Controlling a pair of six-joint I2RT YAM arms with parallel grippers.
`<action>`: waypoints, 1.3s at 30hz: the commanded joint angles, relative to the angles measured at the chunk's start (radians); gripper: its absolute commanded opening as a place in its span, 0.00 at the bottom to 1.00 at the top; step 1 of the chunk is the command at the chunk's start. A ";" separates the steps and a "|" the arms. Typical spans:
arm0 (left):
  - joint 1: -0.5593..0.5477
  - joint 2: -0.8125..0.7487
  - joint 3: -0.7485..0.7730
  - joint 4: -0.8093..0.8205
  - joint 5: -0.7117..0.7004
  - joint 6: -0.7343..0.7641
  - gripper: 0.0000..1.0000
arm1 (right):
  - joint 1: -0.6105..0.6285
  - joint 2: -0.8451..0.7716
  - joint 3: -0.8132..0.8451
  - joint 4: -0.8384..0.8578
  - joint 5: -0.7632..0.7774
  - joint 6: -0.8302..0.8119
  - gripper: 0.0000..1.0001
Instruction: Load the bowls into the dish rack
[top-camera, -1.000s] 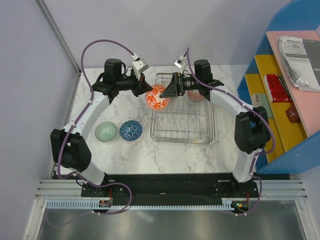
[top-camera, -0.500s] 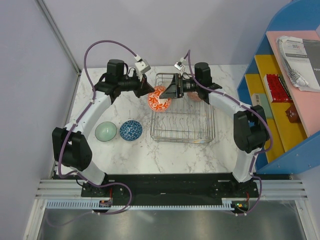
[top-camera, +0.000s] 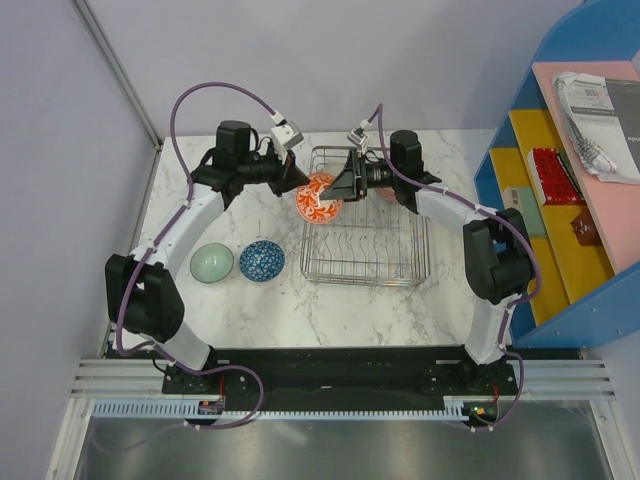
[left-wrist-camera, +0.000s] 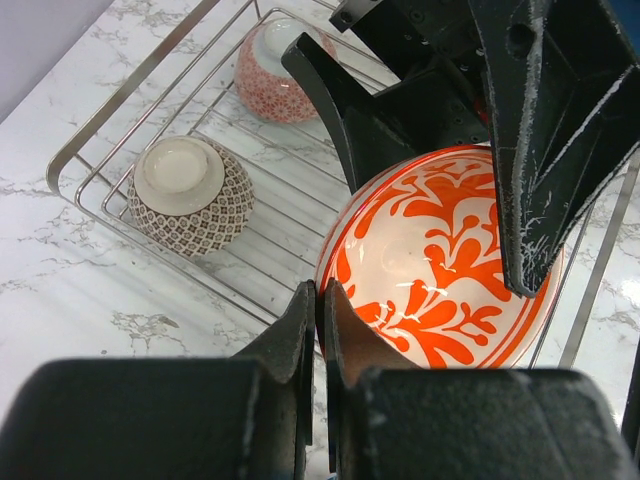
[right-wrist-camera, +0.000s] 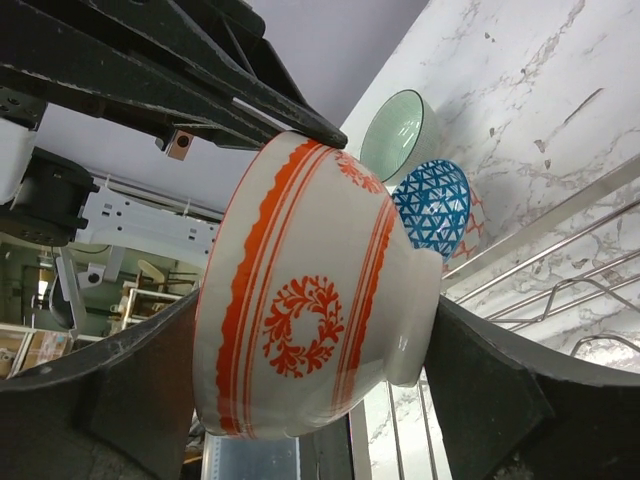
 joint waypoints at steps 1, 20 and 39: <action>-0.011 -0.052 -0.011 0.079 -0.009 0.016 0.02 | -0.003 0.017 -0.014 0.114 -0.046 0.068 0.86; -0.013 -0.043 -0.010 0.068 -0.018 0.024 0.02 | -0.003 0.013 -0.035 0.148 -0.031 0.073 0.00; -0.006 -0.049 -0.010 0.038 -0.092 -0.002 1.00 | -0.012 0.007 0.024 -0.140 0.087 -0.163 0.00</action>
